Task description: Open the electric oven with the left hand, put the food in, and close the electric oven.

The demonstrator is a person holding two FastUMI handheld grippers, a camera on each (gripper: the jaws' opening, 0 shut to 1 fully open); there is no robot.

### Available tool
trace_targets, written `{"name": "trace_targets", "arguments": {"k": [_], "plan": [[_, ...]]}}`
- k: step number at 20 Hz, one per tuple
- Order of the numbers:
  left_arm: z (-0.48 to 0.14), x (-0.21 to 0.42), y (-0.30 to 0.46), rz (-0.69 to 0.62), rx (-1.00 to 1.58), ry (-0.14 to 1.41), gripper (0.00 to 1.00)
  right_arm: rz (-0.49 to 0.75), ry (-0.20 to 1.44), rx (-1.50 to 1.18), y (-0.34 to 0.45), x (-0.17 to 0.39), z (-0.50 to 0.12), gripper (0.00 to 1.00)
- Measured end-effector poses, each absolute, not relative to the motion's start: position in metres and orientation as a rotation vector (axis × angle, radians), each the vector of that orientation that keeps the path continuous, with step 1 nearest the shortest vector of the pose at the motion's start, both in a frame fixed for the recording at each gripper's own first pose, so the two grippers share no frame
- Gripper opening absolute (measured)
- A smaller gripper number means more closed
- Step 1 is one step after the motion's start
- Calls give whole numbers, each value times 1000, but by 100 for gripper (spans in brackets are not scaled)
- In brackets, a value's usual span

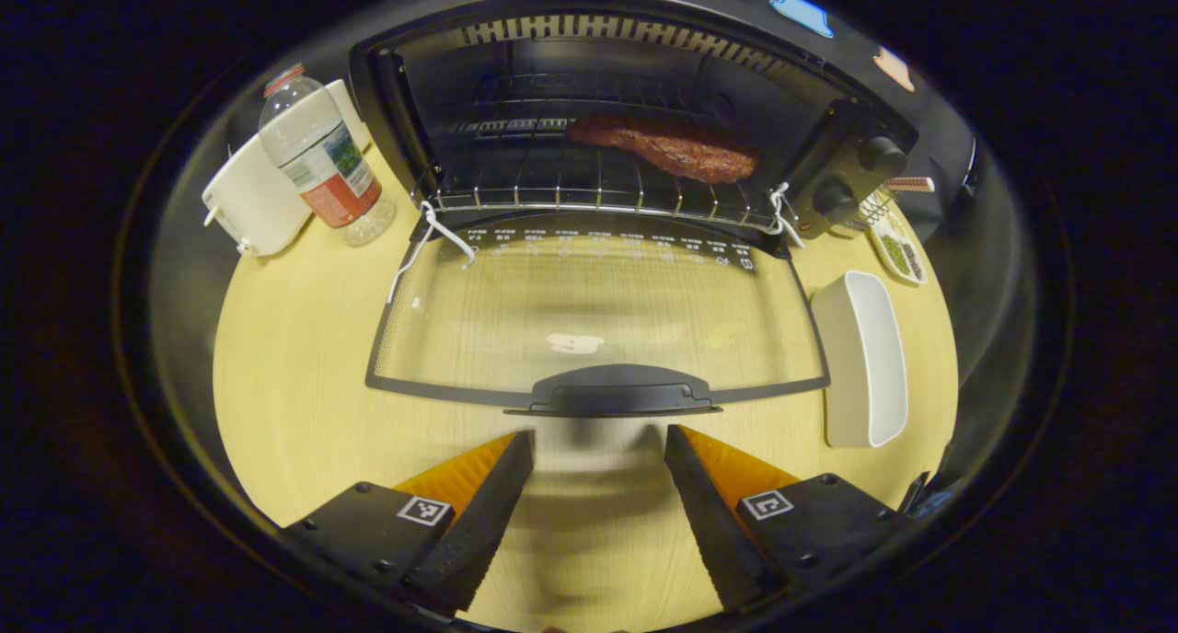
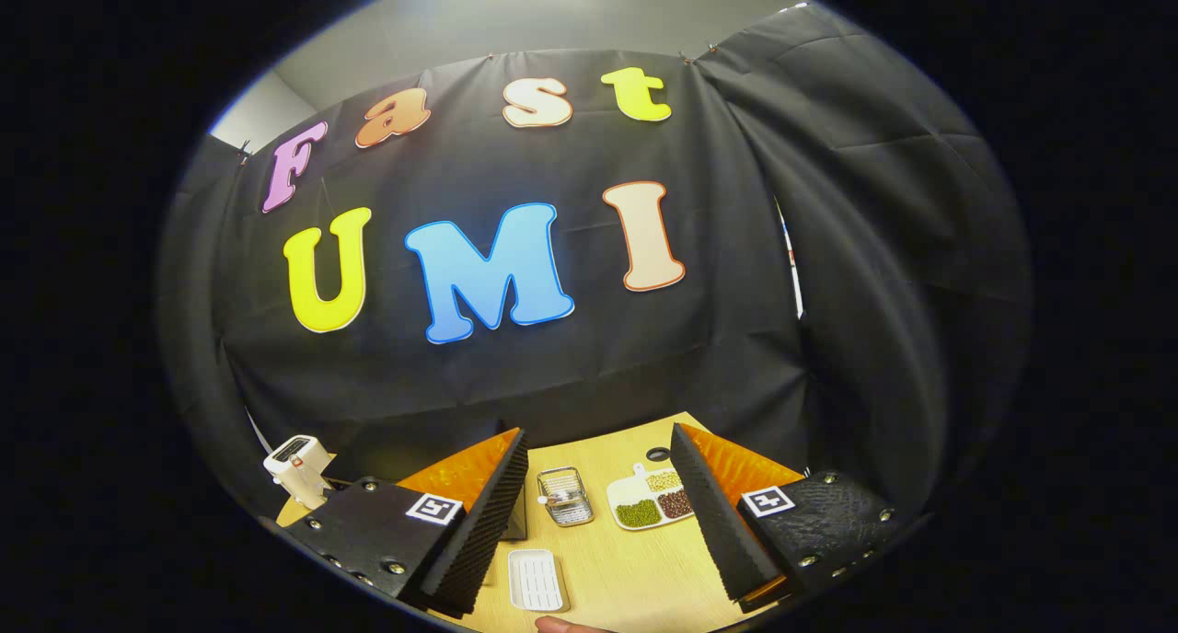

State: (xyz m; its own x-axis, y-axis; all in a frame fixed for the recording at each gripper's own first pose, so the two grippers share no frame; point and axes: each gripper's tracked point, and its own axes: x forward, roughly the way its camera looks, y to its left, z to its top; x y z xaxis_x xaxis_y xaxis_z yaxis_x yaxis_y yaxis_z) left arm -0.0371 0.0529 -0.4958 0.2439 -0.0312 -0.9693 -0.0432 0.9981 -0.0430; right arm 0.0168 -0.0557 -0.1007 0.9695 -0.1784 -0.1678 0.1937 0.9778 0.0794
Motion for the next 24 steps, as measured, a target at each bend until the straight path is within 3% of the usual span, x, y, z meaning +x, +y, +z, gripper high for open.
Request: {"name": "trace_targets", "arguments": {"k": [5, 8, 9, 10, 13, 14, 16, 24], "plan": [[-505, -34, 54, 0, -29, 1341, 100, -193, 198, 105, -54, 18, -115, 95], [-506, -32, 54, -5, -13, 1350, 98, -184, 209, 101, -50, 18, -118, 95], [-508, -31, 55, -7, -2, 1346, 94, -182, 211, 98, -49, 18, -118, 95], [-508, -31, 55, -11, 15, 1347, 99, -181, 211, 97, -48, 18, -118, 95], [-507, -31, 55, -9, 13, 1350, 98, -172, 207, 92, -46, 17, -115, 95], [-506, -30, 55, -8, 6, 1347, 93, -169, 202, 88, -45, 17, -113, 95], [-500, -31, 55, -15, 15, 1333, 100, -164, 194, 70, -44, 16, -109, 95], [-459, -30, 54, -25, 9, 1219, 98, -134, 183, 60, -35, 19, -103, 95]]}}
